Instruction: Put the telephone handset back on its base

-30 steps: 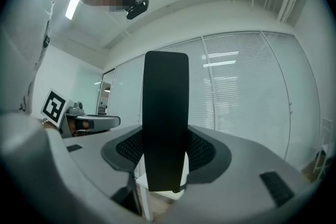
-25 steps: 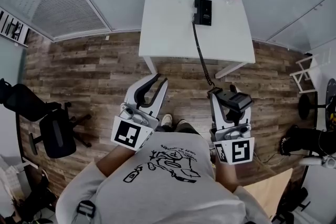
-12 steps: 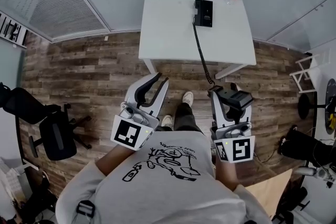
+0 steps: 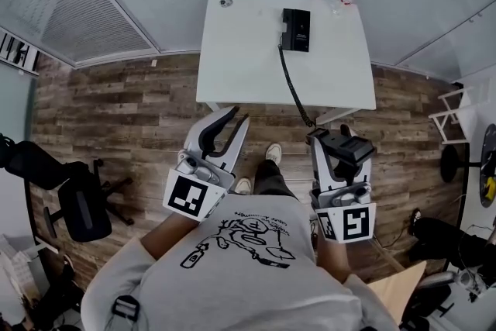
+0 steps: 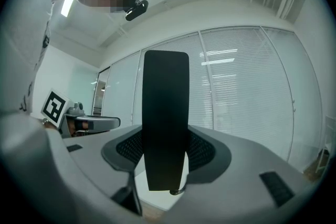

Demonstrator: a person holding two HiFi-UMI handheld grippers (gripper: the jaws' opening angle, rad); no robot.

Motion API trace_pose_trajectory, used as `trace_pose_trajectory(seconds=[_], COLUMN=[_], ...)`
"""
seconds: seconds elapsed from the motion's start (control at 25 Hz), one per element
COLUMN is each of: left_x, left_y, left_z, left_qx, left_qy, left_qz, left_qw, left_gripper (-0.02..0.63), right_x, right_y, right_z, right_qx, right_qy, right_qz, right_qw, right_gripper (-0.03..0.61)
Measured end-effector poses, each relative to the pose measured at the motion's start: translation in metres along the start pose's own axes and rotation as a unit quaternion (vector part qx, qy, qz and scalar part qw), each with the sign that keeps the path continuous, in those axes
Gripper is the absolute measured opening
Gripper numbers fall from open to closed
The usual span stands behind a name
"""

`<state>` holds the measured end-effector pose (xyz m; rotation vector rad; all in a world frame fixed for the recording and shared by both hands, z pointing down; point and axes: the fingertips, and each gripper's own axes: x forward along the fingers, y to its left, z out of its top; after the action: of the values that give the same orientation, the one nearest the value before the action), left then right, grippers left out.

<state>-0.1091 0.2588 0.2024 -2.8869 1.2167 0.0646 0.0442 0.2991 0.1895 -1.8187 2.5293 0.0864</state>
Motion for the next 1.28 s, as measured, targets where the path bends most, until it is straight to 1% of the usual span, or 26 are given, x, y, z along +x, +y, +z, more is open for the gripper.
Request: trace_pose_trajectory(seconds=[0.12,0.24,0.4,0.6,0.8,1.0,1.12,1.28], left_x=[0.029,0.06,0.099,0.148,0.185,0.213,0.219,0.224], left_y=[0.004,0.007,0.006,0.004,0.005,0.012,0.016,0.027], left_z=[0.0,0.001,0.004,0.004,0.0,-0.011,-0.017,-0.024], left_qx=[-0.009,0.003,0.008,-0.002,0.002,0.003,-0.006,-0.007], left_qy=[0.003,0.002,0.003,0.007,0.009,0.016,0.023,0.029], left_qz=[0.008,0.009,0.015,0.025,0.04,0.057,0.068,0.076], left_qw=[0.9999,1.0,0.9999,0.9997,0.9992,0.9982,0.9974,0.9967], left_gripper=[0.064,0.064,0.064,0.064,0.064,0.064,0.064,0.064], right_x=[0.017,0.033,0.051,0.075,0.092,0.115,0.123,0.136], right_y=[-0.025,-0.051,-0.082,-0.124,-0.159,-0.18,-0.186,-0.188], right_z=[-0.003,-0.005,-0.006,-0.007,-0.014,-0.026,-0.036,-0.043], right_qx=[0.004,0.008,0.014,0.02,0.025,0.032,0.04,0.04], right_qy=[0.001,0.001,0.0,-0.002,-0.001,0.004,0.015,0.021], right_qz=[0.004,0.009,0.02,0.034,0.048,0.066,0.073,0.078], right_qw=[1.0,1.0,1.0,0.999,0.999,0.997,0.996,0.996], right_gripper=[0.209,0.209,0.209,0.209,0.209,0.209,0.209,0.209])
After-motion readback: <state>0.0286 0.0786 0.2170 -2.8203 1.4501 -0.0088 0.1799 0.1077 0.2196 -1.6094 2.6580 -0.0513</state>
